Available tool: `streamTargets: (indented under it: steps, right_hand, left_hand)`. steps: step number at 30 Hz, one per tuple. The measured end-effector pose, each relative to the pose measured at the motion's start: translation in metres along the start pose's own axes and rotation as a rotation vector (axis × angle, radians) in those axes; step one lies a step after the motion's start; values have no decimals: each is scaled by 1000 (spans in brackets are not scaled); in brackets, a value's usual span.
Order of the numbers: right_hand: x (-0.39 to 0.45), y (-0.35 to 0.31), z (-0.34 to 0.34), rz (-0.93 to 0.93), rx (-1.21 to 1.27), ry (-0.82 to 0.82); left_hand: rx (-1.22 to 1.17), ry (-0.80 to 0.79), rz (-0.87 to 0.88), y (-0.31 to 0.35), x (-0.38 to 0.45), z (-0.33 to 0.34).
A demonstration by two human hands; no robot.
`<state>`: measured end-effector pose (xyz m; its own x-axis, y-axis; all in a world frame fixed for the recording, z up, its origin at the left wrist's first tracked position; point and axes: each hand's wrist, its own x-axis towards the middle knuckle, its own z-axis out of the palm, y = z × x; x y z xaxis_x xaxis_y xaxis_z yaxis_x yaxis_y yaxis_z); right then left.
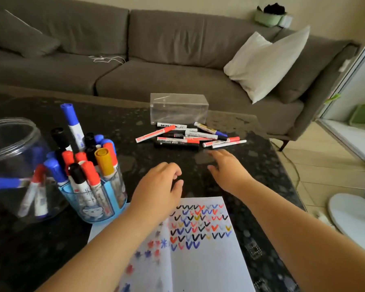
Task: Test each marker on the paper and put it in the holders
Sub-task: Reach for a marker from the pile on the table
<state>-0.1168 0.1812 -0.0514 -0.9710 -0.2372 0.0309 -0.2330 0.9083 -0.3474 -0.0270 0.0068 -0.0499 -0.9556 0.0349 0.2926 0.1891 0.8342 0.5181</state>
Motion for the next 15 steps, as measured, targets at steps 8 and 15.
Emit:
streamTargets:
  steps: [8,15]
  right_hand:
    - [80,-18,26,-130,-247,12]
    - [90,-21,32,-86,-381,-23]
  left_hand:
    - [-3,21,-64,-20,17,16]
    - [-28,-3,-73,-17,15,18]
